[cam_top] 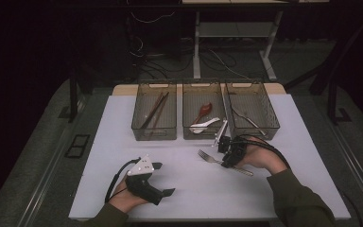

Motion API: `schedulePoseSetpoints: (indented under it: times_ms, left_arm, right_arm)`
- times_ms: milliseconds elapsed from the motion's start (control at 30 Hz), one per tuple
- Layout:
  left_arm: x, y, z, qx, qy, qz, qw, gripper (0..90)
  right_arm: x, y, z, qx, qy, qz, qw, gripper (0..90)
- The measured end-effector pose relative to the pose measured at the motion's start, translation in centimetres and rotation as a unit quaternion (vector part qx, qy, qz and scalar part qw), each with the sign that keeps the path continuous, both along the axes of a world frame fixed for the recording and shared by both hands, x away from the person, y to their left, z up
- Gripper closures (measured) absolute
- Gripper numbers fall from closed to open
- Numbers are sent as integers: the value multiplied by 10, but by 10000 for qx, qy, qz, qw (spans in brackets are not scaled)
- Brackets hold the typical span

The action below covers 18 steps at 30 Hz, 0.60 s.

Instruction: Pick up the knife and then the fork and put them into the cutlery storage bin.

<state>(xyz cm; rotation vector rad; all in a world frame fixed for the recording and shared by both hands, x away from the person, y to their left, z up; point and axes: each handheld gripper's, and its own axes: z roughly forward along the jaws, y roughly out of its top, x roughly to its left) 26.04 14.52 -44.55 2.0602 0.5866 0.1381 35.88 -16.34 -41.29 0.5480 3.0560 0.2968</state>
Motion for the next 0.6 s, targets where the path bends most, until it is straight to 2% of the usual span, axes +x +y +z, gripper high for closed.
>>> schedulePoseSetpoints:
  times_ms: [133, 300, 600]
  left_arm:
    - [0, 0, 0, -15, -6, 3, 10000, 0]
    - [0, 0, 0, -16, -8, -1, 10000, 0]
    - [0, -1, -1, 11, -8, -10, 10000, 0]
  right_arm:
    - [3, 3, -2, -126, -39, 11, 9999, 764]
    - [3, 7, -6, -195, 19, 92, 9998, 779]
    - [1, 9, -6, -291, -17, 8, 9996, 832]
